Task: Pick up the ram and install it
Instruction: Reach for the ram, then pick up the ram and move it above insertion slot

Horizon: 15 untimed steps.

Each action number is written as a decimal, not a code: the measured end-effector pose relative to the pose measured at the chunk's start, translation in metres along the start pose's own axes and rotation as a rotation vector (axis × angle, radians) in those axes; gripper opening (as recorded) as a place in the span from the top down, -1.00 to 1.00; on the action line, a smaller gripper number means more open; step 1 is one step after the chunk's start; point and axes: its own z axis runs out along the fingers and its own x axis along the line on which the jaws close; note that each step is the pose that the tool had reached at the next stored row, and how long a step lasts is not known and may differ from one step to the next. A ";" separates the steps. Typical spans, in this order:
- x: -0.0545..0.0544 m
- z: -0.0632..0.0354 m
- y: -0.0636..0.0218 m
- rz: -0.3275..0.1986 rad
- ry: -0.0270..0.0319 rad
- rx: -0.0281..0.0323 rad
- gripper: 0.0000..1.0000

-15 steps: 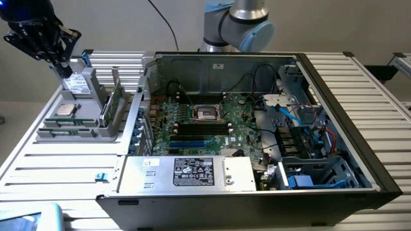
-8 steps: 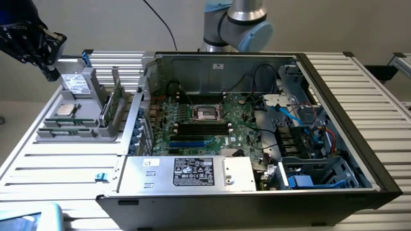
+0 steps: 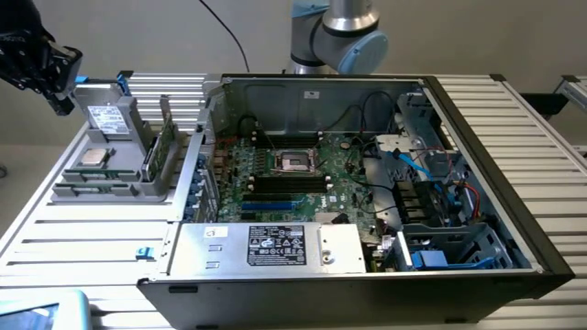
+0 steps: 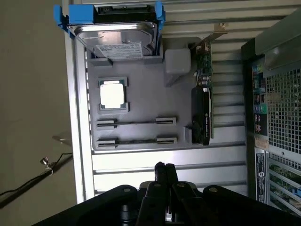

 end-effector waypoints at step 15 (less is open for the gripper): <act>0.013 0.0029 0.0100 0.000 0.0005 0.0046 0.78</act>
